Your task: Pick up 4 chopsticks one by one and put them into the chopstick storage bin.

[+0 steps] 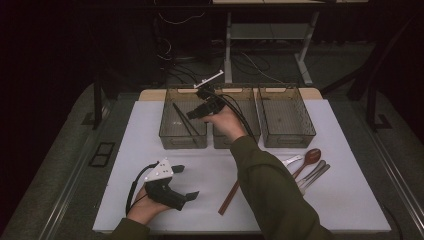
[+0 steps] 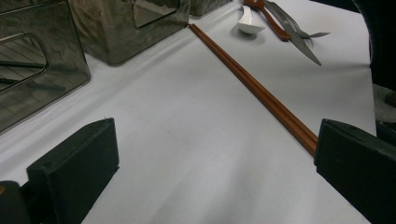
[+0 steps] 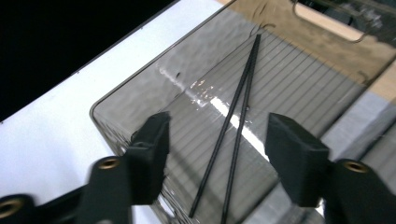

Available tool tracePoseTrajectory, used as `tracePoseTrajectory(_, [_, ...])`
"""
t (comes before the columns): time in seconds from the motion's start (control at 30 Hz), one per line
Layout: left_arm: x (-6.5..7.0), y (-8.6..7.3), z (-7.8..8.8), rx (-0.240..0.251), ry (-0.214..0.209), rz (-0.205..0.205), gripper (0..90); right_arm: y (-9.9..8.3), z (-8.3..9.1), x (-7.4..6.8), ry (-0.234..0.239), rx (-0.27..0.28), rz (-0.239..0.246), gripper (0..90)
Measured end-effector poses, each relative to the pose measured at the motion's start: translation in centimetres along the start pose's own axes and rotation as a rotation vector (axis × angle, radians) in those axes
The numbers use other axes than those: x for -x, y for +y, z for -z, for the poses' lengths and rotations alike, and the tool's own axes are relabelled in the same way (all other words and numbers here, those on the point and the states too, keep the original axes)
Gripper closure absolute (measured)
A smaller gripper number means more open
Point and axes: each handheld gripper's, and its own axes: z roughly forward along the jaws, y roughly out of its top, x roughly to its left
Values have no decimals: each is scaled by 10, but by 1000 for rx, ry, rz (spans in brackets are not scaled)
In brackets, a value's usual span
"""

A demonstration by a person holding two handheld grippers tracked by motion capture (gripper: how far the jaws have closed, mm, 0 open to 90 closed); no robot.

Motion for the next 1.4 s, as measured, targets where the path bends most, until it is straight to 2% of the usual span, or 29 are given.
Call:
tracePoseTrajectory(0.23, [0,0,-1,-6,5,1,0,-15,29,3,8,50,50,325])
tracePoseTrajectory(0.4, [-1,-1,-1,-4,6,9,0,-29,49,7,-28,53,83,292])
tracePoseTrajectory(0.5, [-1,-1,-2,-15,6,7,0,-37,60,12,-19,44,76,273])
tracePoseTrajectory(0.87, [1,-3,-3,-26,8,18,0,-75,103,28,-18,113,61,217])
tracePoseTrajectory(1.03, [0,-3,-4,-38,12,12,0,-97,114,34,-6,137,45,203])
tracePoseTrajectory(1.4, [-2,-4,-4,-31,16,33,0,-146,133,43,1,210,10,192])
